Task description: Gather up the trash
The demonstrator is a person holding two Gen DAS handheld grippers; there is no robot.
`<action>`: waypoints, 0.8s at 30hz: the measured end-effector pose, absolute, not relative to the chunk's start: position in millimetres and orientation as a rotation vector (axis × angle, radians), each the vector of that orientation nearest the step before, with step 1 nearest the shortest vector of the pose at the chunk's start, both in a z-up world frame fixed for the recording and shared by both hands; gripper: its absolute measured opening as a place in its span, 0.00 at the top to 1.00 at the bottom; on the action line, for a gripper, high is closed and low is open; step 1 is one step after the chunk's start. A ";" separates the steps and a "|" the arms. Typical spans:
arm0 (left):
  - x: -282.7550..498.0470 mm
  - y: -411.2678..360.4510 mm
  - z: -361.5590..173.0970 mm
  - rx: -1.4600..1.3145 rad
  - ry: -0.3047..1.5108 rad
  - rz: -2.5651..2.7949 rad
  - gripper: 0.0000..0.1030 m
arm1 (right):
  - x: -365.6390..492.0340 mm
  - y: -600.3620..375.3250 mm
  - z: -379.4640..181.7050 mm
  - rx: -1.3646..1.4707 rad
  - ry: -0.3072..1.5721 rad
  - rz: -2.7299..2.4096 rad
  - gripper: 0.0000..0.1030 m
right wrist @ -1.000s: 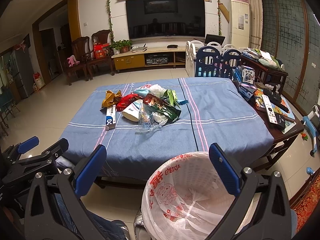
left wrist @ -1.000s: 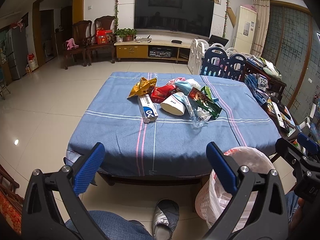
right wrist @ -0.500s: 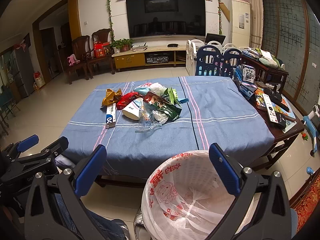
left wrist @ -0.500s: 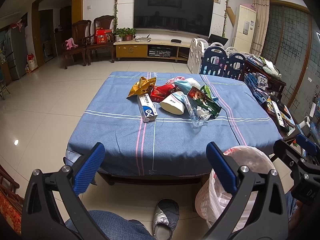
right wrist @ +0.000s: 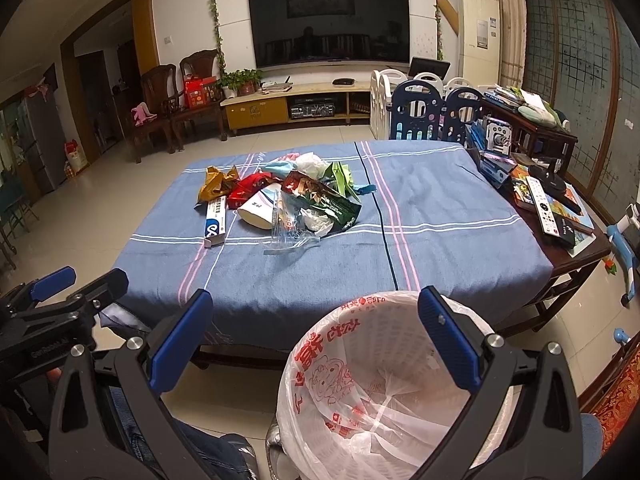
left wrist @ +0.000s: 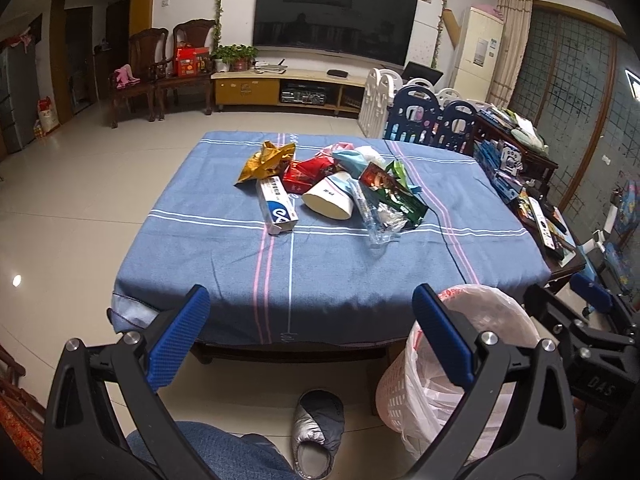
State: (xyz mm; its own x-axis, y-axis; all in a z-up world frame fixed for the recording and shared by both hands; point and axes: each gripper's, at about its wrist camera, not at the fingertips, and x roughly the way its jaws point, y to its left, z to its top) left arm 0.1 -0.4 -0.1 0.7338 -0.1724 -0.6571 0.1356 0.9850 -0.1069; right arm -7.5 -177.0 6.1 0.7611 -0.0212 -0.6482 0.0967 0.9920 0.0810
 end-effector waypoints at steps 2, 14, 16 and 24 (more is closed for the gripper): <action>-0.1 1.3 -0.5 -0.072 0.713 -0.200 0.02 | -3.8 -178.5 0.2 0.117 0.715 -0.065 0.03; 16.2 25.4 -11.5 -0.272 0.730 -0.279 0.02 | 23.4 -184.7 -36.7 0.134 0.789 -0.059 0.03; 17.6 24.4 -13.1 -0.258 0.744 -0.272 0.02 | 26.4 -185.0 -40.8 0.136 0.796 -0.059 0.03; 32.0 8.8 -14.4 -0.139 0.782 -0.221 0.02 | 47.1 -189.7 -49.8 0.123 0.813 -0.037 0.03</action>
State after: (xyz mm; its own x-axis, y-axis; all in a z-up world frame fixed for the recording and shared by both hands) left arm 32.0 8.8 -14.4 0.6878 -0.2482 -0.6821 0.1452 0.9678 -0.2057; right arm 47.1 -189.7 -49.8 0.6869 0.0138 -0.7266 0.0805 0.9922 0.0949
